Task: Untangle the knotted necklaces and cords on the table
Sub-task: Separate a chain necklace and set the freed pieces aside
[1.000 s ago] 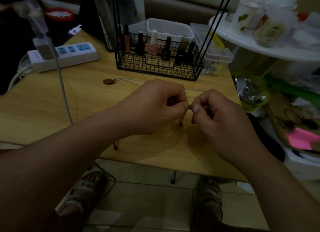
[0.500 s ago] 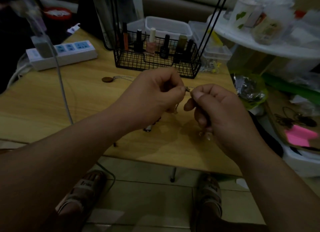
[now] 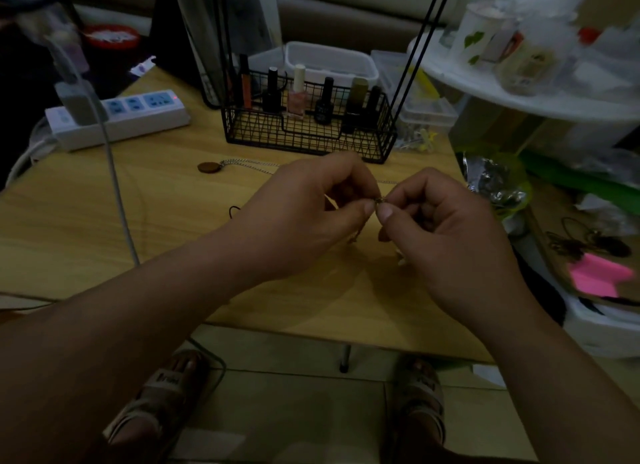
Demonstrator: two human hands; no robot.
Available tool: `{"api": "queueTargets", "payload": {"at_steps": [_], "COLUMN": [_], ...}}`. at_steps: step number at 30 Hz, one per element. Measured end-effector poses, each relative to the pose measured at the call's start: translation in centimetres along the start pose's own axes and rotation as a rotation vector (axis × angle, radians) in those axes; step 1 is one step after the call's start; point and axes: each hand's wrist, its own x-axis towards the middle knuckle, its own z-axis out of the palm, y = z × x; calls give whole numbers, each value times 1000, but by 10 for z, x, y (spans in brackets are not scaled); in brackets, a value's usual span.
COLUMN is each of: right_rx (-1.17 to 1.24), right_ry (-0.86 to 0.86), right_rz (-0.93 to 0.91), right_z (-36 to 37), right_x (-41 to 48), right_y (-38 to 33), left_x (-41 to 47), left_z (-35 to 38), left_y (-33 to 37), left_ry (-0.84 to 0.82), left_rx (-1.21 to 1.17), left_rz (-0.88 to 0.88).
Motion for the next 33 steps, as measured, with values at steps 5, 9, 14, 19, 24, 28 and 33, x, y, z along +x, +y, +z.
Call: {"api": "queueTargets", "payload": {"at_steps": [5, 9, 14, 19, 24, 28, 33], "right_rx": [9, -28, -34, -37, -59, -119, -136], "right_ry": [-22, -48, -78, -83, -102, -81, -28], "right_rz": [9, 5, 3, -19, -49, -96, -122], "right_z": [-2, -2, -1, -4, -5, -4, -3], "right_x": [0, 1, 2, 2, 0, 1, 1], "right_y": [0, 3, 6, 8, 8, 9, 9], "left_x": [-1, -2, -1, 0, 0, -2, -3], "left_z": [-2, -3, -6, -6, -4, -1, 1], "left_y": [2, 2, 0, -3, -3, -3, -2], "left_ry": [-25, -26, -37, -42, -75, -99, -83], "left_rx": [25, 57, 25, 29, -17, -52, -8], "left_rz": [-12, 22, 61, 71, 45, -3, -12]}}
